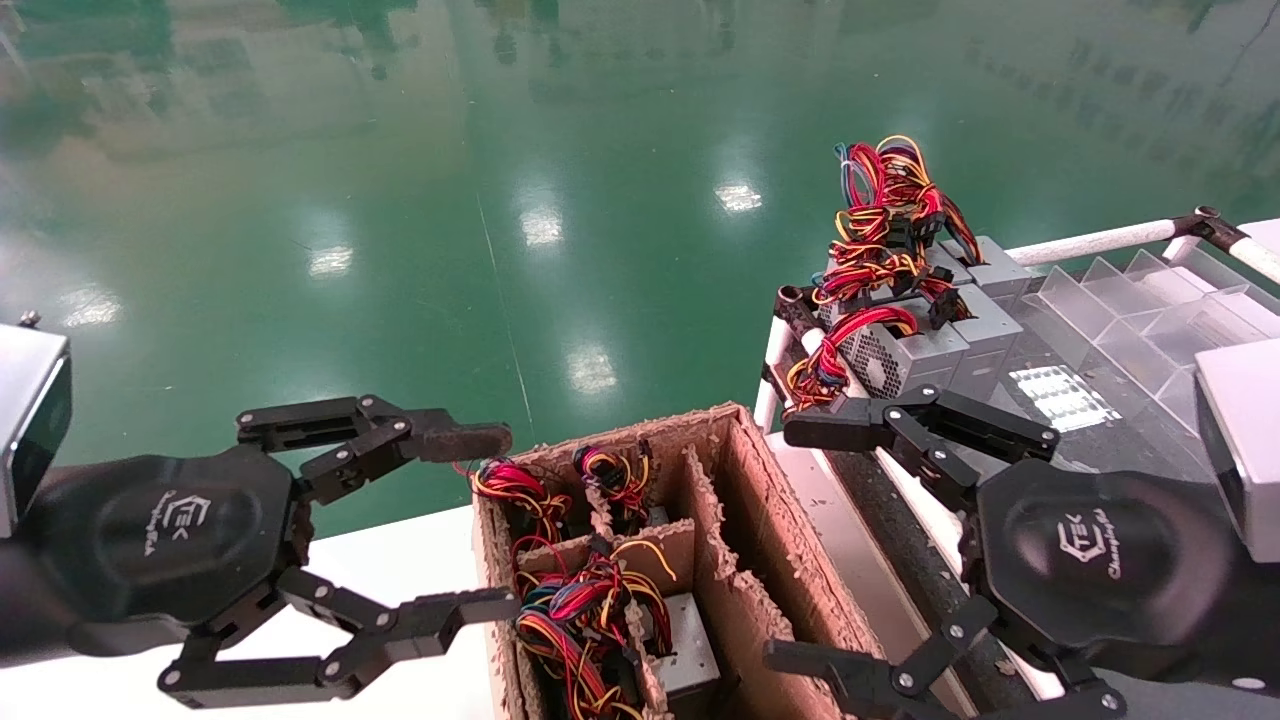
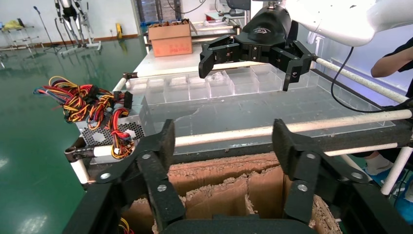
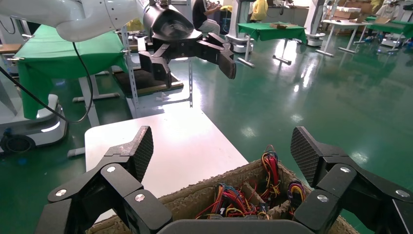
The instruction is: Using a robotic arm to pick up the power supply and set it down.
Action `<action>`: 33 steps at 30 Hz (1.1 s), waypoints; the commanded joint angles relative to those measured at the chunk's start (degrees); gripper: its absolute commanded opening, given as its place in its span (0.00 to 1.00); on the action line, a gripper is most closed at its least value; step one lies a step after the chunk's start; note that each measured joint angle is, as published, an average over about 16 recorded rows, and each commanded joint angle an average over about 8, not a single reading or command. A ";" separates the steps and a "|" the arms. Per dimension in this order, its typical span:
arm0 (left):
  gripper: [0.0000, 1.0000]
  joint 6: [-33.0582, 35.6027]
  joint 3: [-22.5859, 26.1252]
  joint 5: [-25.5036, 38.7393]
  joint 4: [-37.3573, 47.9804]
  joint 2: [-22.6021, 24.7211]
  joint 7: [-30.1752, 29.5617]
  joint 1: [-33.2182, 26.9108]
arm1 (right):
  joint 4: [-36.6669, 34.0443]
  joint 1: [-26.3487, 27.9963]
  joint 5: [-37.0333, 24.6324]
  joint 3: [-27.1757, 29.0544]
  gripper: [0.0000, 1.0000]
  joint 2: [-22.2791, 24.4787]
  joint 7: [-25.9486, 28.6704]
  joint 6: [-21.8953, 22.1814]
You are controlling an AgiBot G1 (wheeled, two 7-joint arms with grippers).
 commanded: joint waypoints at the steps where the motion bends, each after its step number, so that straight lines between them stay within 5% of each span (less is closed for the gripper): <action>1: 0.00 0.00 0.00 0.00 0.00 0.00 0.00 0.00 | 0.00 0.00 0.00 0.00 1.00 0.00 0.00 0.00; 28: 0.00 0.00 0.00 0.00 0.00 0.00 0.00 0.00 | 0.00 0.00 0.00 0.00 1.00 0.00 0.00 0.00; 29: 0.02 0.00 0.00 0.00 0.00 0.00 0.00 0.00 | 0.00 0.00 0.00 0.00 1.00 0.00 0.00 0.00; 33: 0.50 0.00 0.00 0.00 0.00 0.00 0.00 0.00 | 0.00 0.00 0.00 0.00 1.00 0.00 0.00 0.00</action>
